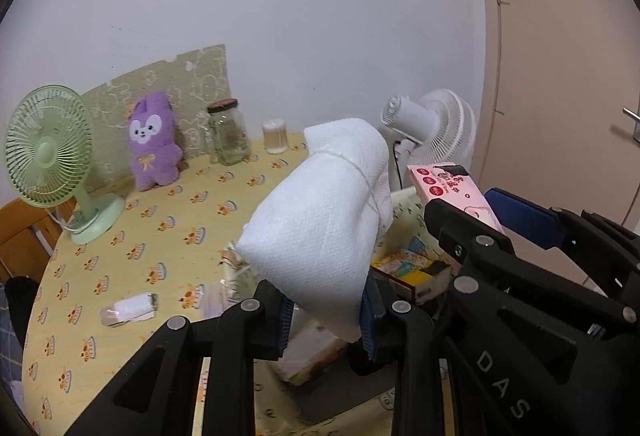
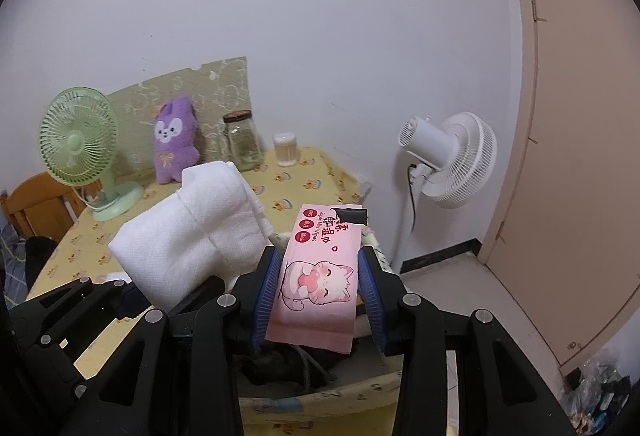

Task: Organize soft objects
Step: 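Carry the pink pack and white tissue pack over the patterned box, then open the right gripper to drop the pink pack into the box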

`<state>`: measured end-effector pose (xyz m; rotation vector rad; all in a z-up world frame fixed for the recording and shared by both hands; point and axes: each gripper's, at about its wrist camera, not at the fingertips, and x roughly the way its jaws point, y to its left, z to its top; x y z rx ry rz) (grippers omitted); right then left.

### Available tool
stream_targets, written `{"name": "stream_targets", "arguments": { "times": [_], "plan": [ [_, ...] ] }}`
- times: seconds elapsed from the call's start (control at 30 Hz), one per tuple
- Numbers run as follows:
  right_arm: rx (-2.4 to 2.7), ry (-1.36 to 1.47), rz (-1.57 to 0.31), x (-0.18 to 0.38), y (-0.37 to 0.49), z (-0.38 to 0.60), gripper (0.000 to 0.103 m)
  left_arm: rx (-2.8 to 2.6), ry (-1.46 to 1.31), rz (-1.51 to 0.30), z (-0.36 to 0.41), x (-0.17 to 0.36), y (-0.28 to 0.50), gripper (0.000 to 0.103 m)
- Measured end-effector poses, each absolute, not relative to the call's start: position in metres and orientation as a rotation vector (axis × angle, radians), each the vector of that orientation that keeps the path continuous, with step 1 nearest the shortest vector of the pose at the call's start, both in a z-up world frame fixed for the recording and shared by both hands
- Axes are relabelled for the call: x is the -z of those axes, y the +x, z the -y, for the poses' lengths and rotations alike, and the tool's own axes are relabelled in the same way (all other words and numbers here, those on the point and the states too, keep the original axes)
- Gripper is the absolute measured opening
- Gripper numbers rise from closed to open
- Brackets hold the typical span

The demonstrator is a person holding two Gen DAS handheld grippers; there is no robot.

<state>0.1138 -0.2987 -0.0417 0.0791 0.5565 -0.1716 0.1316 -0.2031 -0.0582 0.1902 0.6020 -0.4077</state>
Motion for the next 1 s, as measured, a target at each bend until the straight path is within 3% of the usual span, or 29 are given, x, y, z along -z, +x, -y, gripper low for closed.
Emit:
{"name": "stream_targets", "arguments": {
  "times": [0.23, 0.47, 0.5, 0.57, 0.67, 1.0],
  "plan": [
    [0.188, 0.095, -0.589, 0.056, 0.117, 0.312, 0.043, 0.453, 0.208, -0.651, 0.218, 0.07, 0.135, 0.031],
    [0.2, 0.081, -0.591, 0.064, 0.12, 0.317, 0.043, 0.463, 0.257, -0.682, 0.226, 0.078, 0.137, 0.045],
    [0.2, 0.079, -0.593, 0.066, 0.12, 0.317, 0.043, 0.465, 0.273, -0.677, 0.227, 0.078, 0.135, 0.048],
    [0.2, 0.077, -0.605, 0.07, 0.124, 0.318, 0.043, 0.47, 0.307, -0.664, 0.229, 0.078, 0.133, 0.064],
    [0.182, 0.102, -0.618, 0.073, 0.13, 0.319, 0.043, 0.473, 0.315, -0.661, 0.229, 0.077, 0.133, 0.073],
    [0.146, 0.114, -0.61, 0.073, 0.144, 0.311, 0.043, 0.431, 0.312, -0.683, 0.219, 0.075, 0.147, 0.079]
  ]
}}
